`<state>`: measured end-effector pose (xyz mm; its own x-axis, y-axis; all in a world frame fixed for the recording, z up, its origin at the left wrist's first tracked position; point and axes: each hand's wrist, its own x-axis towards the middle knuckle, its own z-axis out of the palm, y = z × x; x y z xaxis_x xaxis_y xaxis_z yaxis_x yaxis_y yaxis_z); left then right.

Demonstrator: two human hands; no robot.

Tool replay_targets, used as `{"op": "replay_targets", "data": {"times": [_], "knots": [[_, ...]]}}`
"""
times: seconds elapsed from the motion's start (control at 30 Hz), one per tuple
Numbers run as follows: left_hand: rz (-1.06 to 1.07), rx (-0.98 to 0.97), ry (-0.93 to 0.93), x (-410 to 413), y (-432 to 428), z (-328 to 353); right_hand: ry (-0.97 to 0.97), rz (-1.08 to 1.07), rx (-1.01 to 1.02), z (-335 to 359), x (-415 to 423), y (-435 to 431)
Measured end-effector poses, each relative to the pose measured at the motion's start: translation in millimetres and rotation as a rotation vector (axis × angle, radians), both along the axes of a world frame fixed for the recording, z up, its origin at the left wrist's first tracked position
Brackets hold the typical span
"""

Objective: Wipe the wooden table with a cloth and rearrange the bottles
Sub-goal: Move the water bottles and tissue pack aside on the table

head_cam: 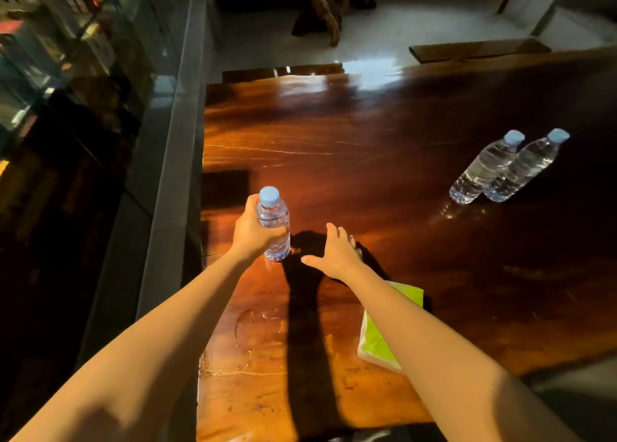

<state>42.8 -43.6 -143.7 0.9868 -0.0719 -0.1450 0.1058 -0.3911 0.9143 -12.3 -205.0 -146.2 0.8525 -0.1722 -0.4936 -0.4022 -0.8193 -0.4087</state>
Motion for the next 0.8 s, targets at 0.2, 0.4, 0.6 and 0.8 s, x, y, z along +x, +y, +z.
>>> {"op": "replay_targets", "data": {"times": [0.2, 0.4, 0.6, 0.8], "knots": [[-0.028, -0.018, -0.005, -18, -15, 2, 0.063, -0.132, -0.189, -13, -33, -35], [-0.085, -0.011, -0.007, -38, -32, 2, 0.225, -0.326, -0.28, -26, -81, -66], [-0.136, -0.016, -0.007, -52, -54, 8, 0.15, -0.451, -0.181, -38, -100, -68], [-0.197, -0.015, -0.026, -57, -81, 17, 0.069, -0.453, -0.156, -38, -98, -79]]}}
